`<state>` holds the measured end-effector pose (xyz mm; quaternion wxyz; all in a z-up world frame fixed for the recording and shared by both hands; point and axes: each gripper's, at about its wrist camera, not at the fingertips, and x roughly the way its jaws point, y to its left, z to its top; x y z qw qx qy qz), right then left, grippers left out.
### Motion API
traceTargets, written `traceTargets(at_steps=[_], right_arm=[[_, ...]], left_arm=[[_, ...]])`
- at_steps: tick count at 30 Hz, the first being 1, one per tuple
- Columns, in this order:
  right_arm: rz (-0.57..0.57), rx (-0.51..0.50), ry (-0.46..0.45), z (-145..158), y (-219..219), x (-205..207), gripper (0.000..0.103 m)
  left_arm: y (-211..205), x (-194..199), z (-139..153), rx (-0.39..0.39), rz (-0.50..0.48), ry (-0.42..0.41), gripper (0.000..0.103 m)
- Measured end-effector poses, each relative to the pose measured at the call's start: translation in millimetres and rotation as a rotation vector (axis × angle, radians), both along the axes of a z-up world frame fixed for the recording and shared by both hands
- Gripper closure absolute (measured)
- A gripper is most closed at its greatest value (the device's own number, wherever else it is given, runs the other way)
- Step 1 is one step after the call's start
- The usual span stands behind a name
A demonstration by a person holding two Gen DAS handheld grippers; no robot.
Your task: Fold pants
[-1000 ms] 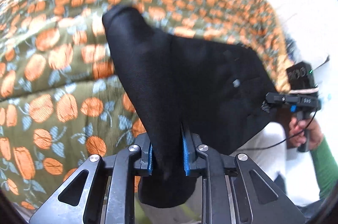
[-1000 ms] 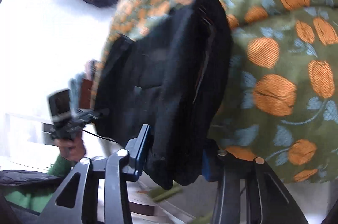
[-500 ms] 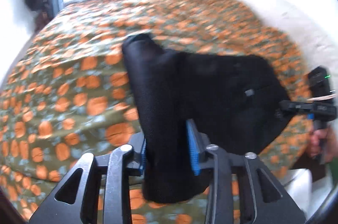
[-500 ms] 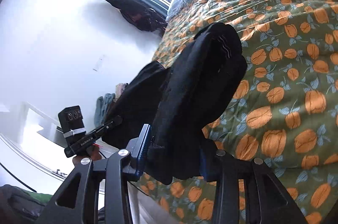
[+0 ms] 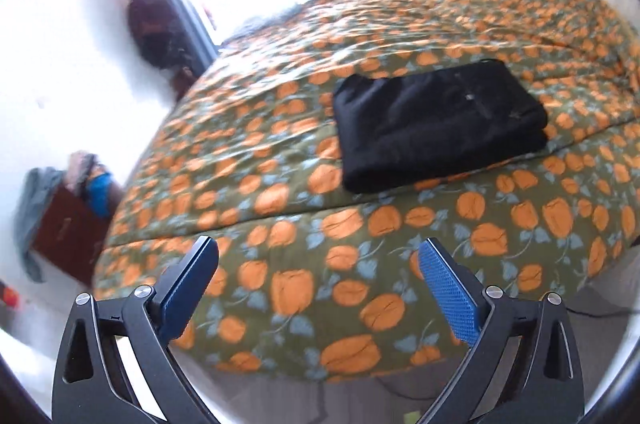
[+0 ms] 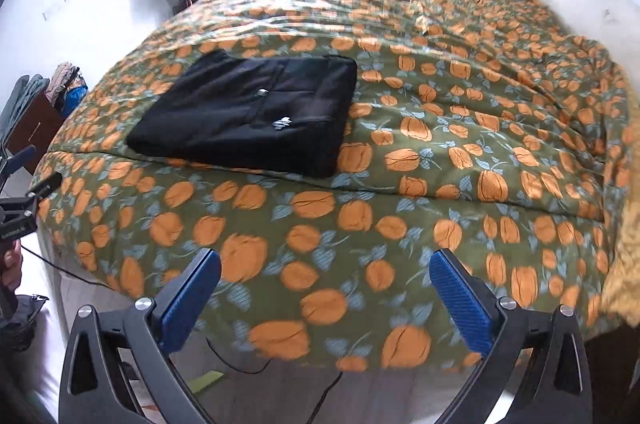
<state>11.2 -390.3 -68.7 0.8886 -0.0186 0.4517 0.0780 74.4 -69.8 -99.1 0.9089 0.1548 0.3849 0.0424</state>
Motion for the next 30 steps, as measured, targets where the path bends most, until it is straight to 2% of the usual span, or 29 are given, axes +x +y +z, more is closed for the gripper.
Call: traceTargets(at_steps=[2,4,8,12,14,20,24,30], right_arm=[[-0.006,-0.013,-0.042,15,17,-24,0.000],[-0.015,-0.032,-0.064,30,30,-32,0.000],[-0.022,-0.076,-0.111,61,35,-41,0.000],[-0.049,-0.102,-0.129,81,29,-42,0.000],[-0.057,-0.100,-0.126,85,29,-45,0.000],[-0.048,-0.075,-0.081,91,35,-61,0.000],[-0.045,-0.065,-0.071,93,39,-68,0.000],[-0.101,-0.038,-0.077,97,38,-70,0.000]], left_arm=[[-1,-9,14,0.007,-0.018,-0.035,0.002],[-2,-9,31,-0.002,-0.062,-0.040,0.002],[1,-2,64,-0.070,-0.149,-0.016,0.002],[7,-4,86,-0.154,-0.122,-0.009,0.002],[7,-12,85,-0.154,-0.092,0.000,0.002],[8,-33,57,-0.211,-0.075,0.143,0.002],[8,-34,60,-0.228,-0.062,0.155,0.002],[2,-38,65,-0.194,-0.070,0.145,0.002]])
